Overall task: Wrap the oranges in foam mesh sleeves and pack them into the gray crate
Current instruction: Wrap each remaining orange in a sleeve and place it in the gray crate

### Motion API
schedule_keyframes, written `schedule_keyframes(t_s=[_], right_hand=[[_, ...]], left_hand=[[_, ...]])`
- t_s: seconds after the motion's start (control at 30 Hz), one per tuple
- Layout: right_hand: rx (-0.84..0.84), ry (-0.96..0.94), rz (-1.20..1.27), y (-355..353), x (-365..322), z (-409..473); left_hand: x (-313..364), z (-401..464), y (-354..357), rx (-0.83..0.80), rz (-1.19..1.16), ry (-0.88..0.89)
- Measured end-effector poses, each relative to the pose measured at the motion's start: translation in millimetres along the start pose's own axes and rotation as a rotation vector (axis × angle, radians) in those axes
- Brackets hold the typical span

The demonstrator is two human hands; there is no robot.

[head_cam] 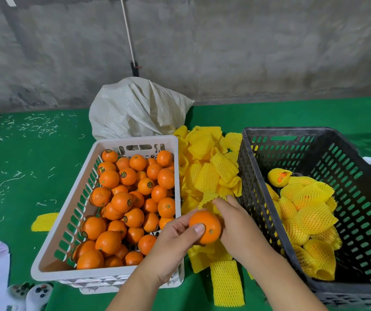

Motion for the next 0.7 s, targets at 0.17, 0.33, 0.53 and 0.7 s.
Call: schedule_keyframes(t_s=[0.17,0.33,0.53,0.7], right_hand=[[0.145,-0.103,0.147,-20,-11,-2],[0.228,-0.033,0.347,-20,-28,-12],[0.224,-0.14,0.318,-16,-44,-19],[0.306,-0.192,0.336,-11,-56,-25]], left_hand=[[7,7,-16,0.245,-0.044,0.018],[11,11,-18,0.374,-0.082,0.077],[13,12,-19,0.449,-0.207,0.085],[2,11,-3,0.27,-0.357,-0.048]])
Point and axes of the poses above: each hand's wrist, its own z-axis towards the middle knuckle, its own y-axis out of the palm, x = y × z, the point moved 7 cm from there along z, towards the middle knuckle, and after that the axes turned 12 degrees about x, right-handed, at the moved point
